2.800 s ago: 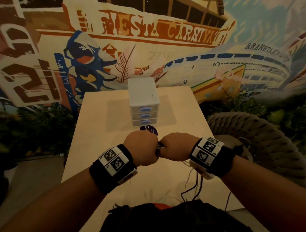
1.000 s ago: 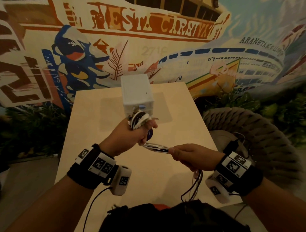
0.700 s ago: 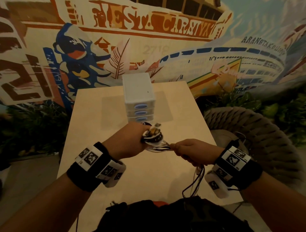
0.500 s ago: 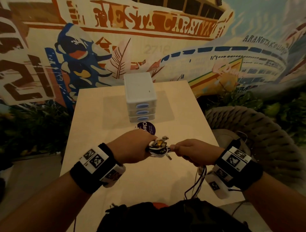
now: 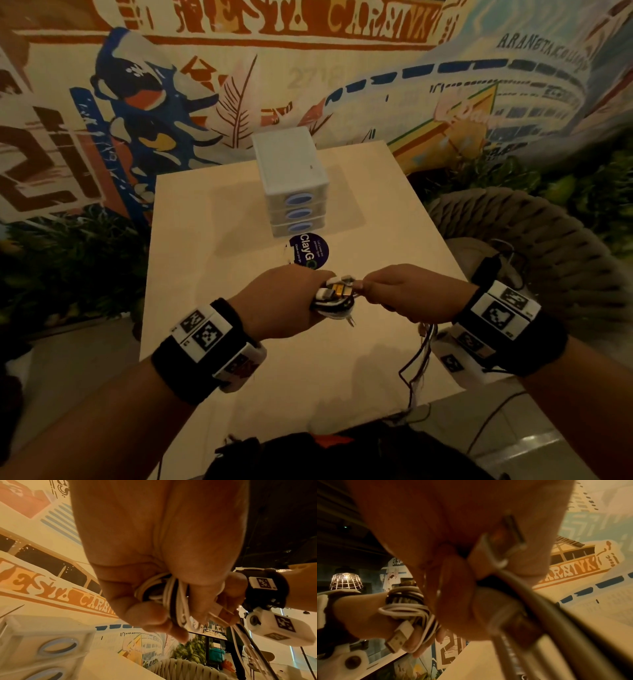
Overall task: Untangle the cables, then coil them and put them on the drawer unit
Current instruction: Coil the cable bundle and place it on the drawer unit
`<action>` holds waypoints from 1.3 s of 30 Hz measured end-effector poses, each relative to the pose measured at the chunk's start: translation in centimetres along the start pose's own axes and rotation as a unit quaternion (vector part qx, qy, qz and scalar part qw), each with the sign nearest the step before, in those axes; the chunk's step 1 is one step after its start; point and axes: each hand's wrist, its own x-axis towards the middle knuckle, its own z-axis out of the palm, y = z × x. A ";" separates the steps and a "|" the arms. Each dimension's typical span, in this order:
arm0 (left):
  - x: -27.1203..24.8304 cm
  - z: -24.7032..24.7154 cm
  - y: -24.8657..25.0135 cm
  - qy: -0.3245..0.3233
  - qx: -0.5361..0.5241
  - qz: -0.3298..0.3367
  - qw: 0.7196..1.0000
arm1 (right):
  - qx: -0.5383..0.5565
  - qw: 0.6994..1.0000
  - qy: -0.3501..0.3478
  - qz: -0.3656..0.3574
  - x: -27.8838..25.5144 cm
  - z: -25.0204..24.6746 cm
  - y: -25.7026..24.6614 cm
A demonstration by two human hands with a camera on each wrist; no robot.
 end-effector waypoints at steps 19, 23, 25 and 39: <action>1.1 -0.6 1.8 -0.015 0.180 -0.005 0.984 | 0.089 0.991 -0.094 0.039 1.1 -2.9 -1.2; 1.8 -0.7 2.5 0.004 0.172 0.012 0.985 | -0.058 0.990 -0.131 -0.006 1.7 -3.0 -2.0; 2.6 -0.9 2.8 -0.010 0.203 -0.004 0.979 | -0.134 0.984 -0.115 -0.033 2.0 -2.8 -2.4; 5.1 -1.6 3.3 -0.022 0.215 -0.057 0.975 | -0.107 0.989 -0.063 -0.083 4.1 -2.2 -1.6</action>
